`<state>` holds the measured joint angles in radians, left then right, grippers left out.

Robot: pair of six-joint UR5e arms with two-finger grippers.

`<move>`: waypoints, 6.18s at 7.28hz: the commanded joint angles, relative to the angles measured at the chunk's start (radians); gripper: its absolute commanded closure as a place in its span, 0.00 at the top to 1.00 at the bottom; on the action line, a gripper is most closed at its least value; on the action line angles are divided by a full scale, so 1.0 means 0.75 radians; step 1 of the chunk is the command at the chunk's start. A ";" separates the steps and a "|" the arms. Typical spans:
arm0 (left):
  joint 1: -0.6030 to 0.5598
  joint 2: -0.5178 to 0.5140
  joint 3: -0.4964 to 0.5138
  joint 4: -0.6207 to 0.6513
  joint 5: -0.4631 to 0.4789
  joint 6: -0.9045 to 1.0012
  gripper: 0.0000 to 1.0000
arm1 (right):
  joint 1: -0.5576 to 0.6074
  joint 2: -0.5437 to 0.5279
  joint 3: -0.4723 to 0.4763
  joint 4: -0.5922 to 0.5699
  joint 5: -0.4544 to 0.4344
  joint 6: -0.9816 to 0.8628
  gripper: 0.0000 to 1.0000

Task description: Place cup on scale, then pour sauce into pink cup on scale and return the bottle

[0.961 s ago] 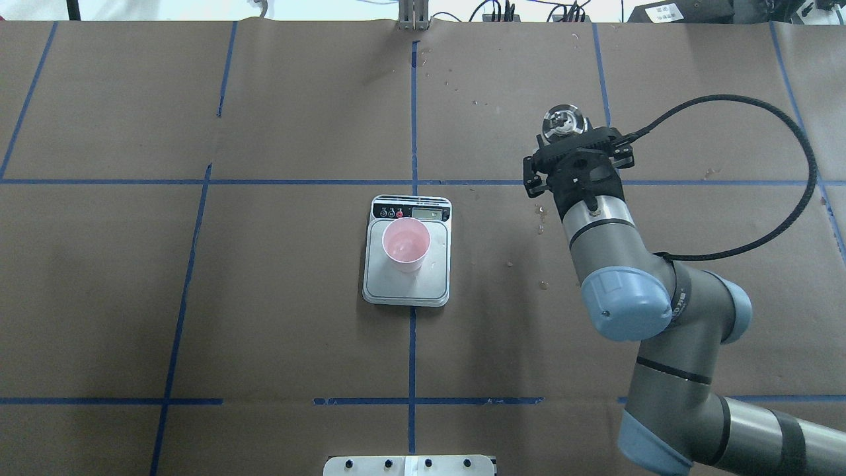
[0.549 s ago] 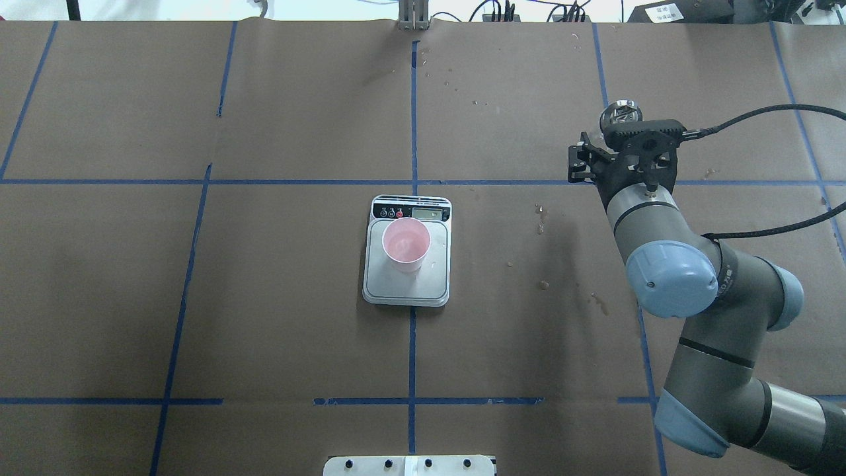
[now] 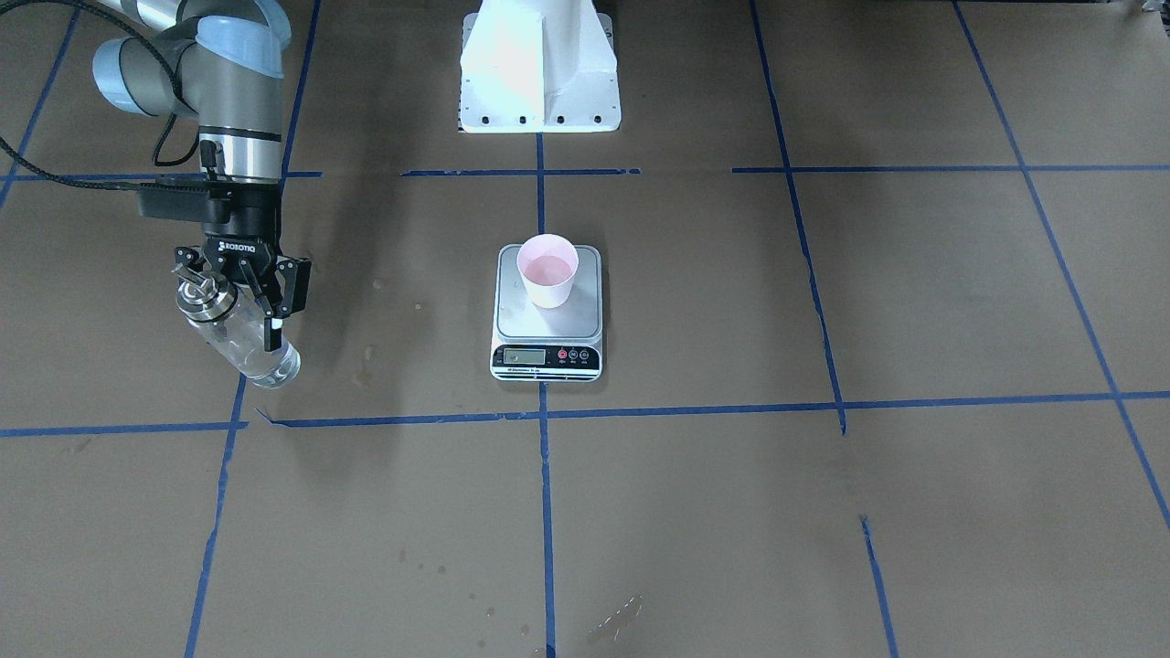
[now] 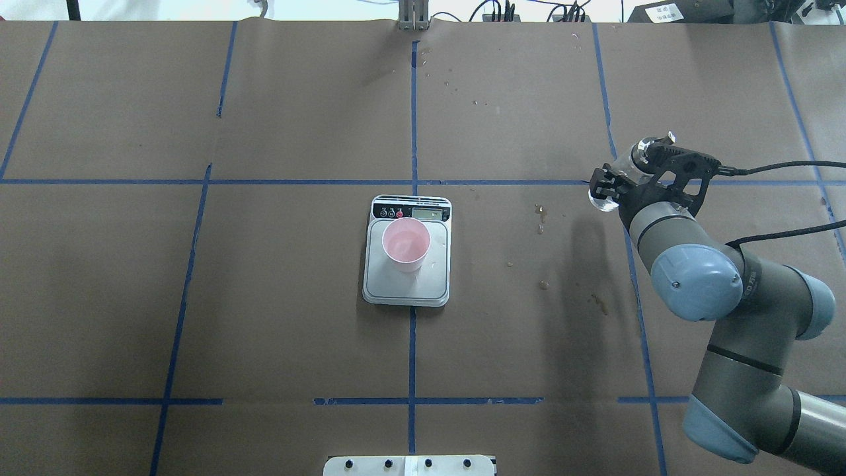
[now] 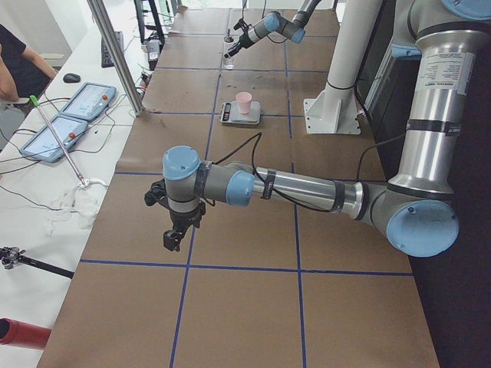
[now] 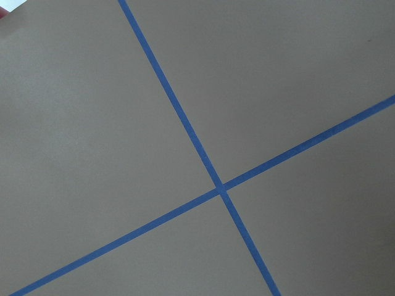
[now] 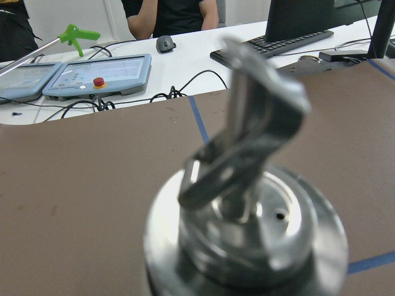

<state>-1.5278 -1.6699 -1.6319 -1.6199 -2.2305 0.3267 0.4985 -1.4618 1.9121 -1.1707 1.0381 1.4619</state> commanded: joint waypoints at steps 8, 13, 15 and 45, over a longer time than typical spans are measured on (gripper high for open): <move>0.000 -0.011 0.012 0.000 0.002 0.000 1.00 | -0.096 -0.094 0.085 -0.216 0.017 0.213 0.00; 0.000 -0.011 0.006 0.000 0.002 0.000 1.00 | -0.121 -0.080 0.064 -0.241 0.021 0.211 0.00; 0.000 -0.009 0.000 0.000 0.004 0.000 1.00 | -0.119 -0.082 0.064 -0.241 0.025 0.211 0.00; 0.002 -0.019 -0.021 -0.002 0.002 0.000 1.00 | 0.858 0.166 0.530 -1.235 1.532 -1.018 1.00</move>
<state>-1.5270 -1.6855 -1.6466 -1.6216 -2.2265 0.3268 0.9977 -1.3397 2.3997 -2.1028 2.1115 0.9054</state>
